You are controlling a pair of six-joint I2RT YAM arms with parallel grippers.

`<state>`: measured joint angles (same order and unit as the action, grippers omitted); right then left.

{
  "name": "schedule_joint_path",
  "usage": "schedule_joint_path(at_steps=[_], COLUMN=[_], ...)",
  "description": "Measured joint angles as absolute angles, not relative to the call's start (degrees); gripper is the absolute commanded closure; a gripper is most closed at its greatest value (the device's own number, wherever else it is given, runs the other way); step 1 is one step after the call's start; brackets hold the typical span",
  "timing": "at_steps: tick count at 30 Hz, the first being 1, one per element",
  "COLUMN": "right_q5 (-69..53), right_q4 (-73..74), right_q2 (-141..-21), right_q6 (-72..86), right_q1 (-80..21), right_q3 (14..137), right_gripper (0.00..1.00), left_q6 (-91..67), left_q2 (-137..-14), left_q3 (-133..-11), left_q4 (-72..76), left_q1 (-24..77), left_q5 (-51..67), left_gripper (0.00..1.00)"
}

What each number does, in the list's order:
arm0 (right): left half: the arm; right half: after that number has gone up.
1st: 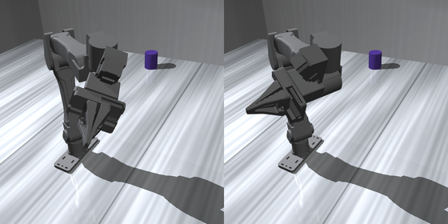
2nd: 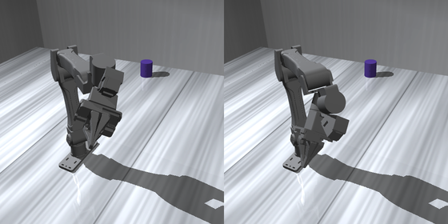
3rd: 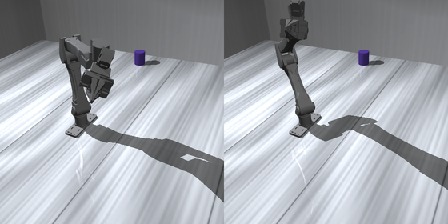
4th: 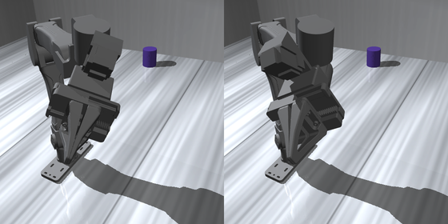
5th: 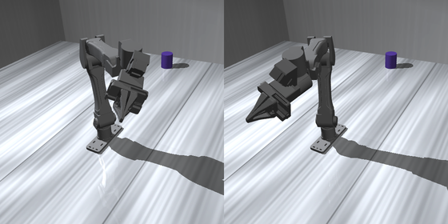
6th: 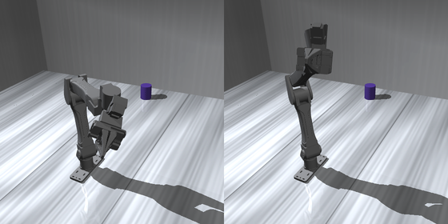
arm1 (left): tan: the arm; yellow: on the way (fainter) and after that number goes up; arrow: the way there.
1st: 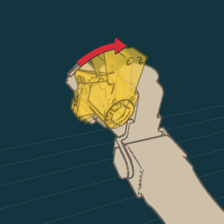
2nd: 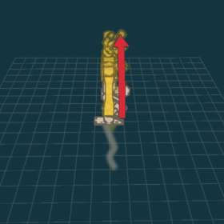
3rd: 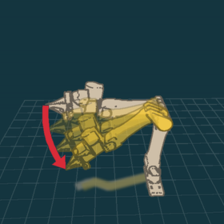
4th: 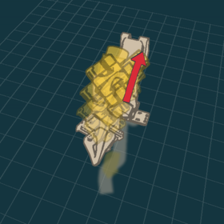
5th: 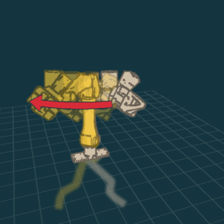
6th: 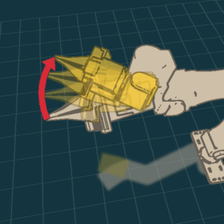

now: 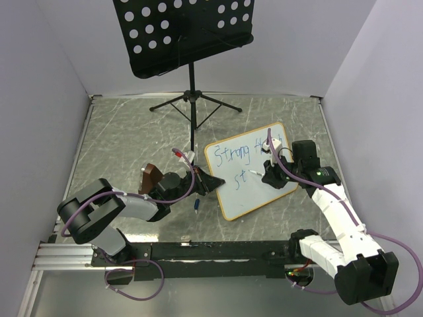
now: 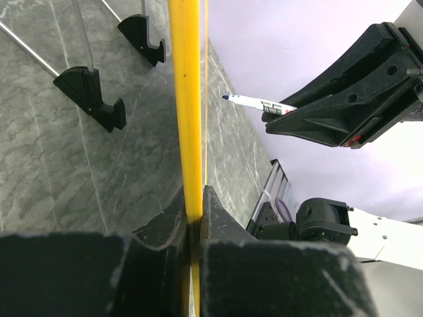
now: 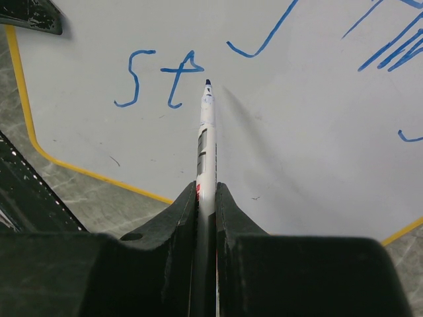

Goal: Write a sentence on the whiteboard

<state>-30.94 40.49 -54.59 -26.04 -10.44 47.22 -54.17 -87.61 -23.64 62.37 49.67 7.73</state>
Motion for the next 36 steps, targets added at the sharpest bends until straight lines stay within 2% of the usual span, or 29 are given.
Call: schedule_joint_path(at_steps=[36], right_q5=[-31.1], right_q4=[39.8], right_q2=[-54.2], right_q6=[-26.7], right_q1=[-10.4], right_q3=[46.4], right_gripper=[1.00], left_q6=[-54.2], left_q2=[-87.6], left_q3=[-23.6], left_q4=[62.3], left_q1=[49.7], left_q5=[7.7], left_gripper=[0.99])
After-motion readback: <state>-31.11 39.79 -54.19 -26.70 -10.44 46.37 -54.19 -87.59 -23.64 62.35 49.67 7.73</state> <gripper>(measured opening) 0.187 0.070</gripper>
